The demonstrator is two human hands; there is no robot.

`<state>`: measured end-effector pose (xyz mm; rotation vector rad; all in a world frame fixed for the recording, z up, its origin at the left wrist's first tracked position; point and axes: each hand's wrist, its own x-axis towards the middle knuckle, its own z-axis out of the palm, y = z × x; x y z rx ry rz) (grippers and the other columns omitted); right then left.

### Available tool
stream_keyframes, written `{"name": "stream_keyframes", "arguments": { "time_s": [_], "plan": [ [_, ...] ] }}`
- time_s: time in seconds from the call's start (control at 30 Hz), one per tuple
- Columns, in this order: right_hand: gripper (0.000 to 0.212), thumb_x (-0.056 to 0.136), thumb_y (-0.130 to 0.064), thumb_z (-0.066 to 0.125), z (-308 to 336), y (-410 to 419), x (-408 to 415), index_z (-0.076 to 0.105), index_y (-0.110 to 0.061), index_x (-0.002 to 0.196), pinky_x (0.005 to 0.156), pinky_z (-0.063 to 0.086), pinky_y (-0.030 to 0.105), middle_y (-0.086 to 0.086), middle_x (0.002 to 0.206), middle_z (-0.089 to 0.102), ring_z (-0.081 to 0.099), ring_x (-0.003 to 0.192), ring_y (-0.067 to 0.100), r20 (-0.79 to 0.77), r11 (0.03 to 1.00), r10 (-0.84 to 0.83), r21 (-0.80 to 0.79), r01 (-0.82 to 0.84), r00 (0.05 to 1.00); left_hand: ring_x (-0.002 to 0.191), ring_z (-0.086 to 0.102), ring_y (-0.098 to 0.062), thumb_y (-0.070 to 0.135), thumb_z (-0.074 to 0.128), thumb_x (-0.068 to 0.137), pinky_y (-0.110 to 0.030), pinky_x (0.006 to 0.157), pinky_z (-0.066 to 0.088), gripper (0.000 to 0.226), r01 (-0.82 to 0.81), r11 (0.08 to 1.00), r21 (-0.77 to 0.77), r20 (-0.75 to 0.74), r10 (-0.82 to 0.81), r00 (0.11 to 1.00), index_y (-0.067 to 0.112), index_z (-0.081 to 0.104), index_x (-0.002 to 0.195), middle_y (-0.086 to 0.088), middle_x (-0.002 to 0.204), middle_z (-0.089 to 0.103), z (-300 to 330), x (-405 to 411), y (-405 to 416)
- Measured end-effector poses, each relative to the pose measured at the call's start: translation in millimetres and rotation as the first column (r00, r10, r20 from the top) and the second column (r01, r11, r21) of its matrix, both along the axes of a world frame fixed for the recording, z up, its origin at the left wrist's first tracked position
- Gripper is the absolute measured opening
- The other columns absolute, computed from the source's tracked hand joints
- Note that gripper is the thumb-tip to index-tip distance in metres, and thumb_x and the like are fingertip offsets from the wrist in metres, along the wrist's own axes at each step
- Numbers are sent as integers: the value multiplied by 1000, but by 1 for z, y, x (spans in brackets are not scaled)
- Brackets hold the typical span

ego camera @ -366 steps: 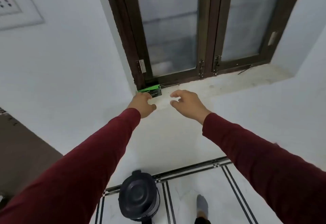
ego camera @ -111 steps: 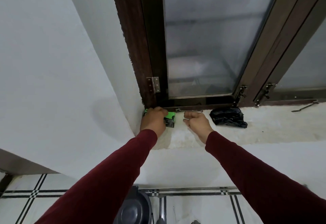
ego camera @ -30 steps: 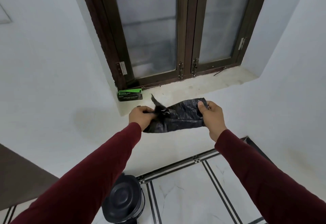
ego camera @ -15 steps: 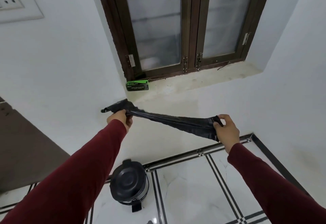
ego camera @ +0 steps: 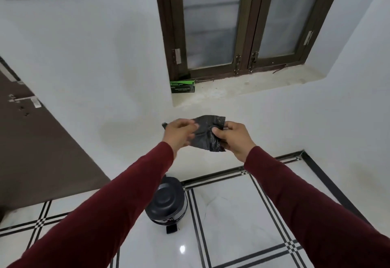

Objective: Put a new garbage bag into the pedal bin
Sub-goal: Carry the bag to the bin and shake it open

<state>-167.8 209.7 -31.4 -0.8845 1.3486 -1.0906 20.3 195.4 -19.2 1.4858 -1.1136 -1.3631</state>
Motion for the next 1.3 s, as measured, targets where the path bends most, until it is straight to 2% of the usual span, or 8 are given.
{"name": "stream_keyframes", "arguments": {
  "time_s": [0.2, 0.43, 0.67, 0.8, 0.97, 1.1, 1.2, 1.3],
  "plan": [
    [16, 80, -9, 83, 10, 15, 78, 69, -11, 87, 48, 51, 20, 5, 68, 69, 63, 57, 18, -8, 998, -60, 21, 60, 998, 84, 77, -17, 25, 88, 81, -24, 68, 59, 35, 240, 969, -53, 53, -238, 970, 9, 73, 109, -4, 90, 74, 5, 47, 21],
    [32, 78, -34, 88, 5, 33, 132, 71, -16, 98, 67, 57, 25, -5, 76, 74, 70, 70, 10, 126, 992, 13, 122, -29, 992, 75, 77, -16, 0, 75, 89, -21, 62, 59, 17, 177, 984, -24, 69, -175, 982, 0, 75, 106, -18, 95, 77, -9, 107, 41],
    [17, 86, -28, 82, -2, 42, 167, 68, -19, 88, 65, 56, 24, 0, 93, 73, 69, 79, 12, 166, 981, 72, 168, -100, 984, 80, 66, -20, 12, 61, 99, -34, 69, 57, 17, 105, 994, -20, 169, -100, 980, 19, 75, 93, -5, 88, 72, -23, 142, 44],
    [27, 85, -27, 83, 2, 46, 179, 73, -19, 108, 68, 54, 24, 1, 102, 76, 70, 88, 13, 154, 970, 166, 153, -189, 974, 81, 68, -28, 33, 66, 98, -54, 87, 60, 24, 89, 996, -16, 71, -87, 994, 10, 71, 93, -12, 86, 72, -21, 152, 48],
    [25, 87, -20, 81, 2, 39, 182, 67, -15, 108, 69, 55, 26, 2, 96, 73, 69, 82, 14, 84, 979, 165, 107, -174, 983, 89, 72, -21, 23, 78, 91, -41, 89, 59, 35, 267, 962, 53, -72, -263, 962, 0, 70, 116, -11, 97, 74, -11, 168, 51],
    [23, 84, -36, 83, 8, 33, 179, 70, -20, 95, 70, 54, 28, -7, 83, 68, 67, 83, 14, 111, 978, 171, 103, -183, 979, 89, 70, -25, -10, 63, 92, -38, 86, 61, 27, 286, 958, -13, 58, -285, 957, -2, 69, 117, -13, 95, 72, -5, 171, 44],
    [25, 86, -40, 79, 12, 31, 176, 68, -22, 98, 77, 52, 29, -10, 91, 71, 67, 91, 13, 90, 977, 201, 58, -206, 975, 84, 69, -19, 1, 59, 100, -25, 78, 58, 20, 235, 964, -124, 231, -202, 952, 3, 73, 114, -11, 96, 73, 1, 164, 41],
    [44, 86, -30, 81, 14, 28, 169, 58, -27, 123, 84, 50, 33, -9, 122, 65, 64, 110, 15, -1, 967, 248, -57, -248, 969, 86, 67, -21, 10, 55, 104, -35, 86, 57, 20, 136, 968, -209, 284, -73, 956, 4, 74, 108, -10, 94, 74, -1, 159, 35]
  ]
}}
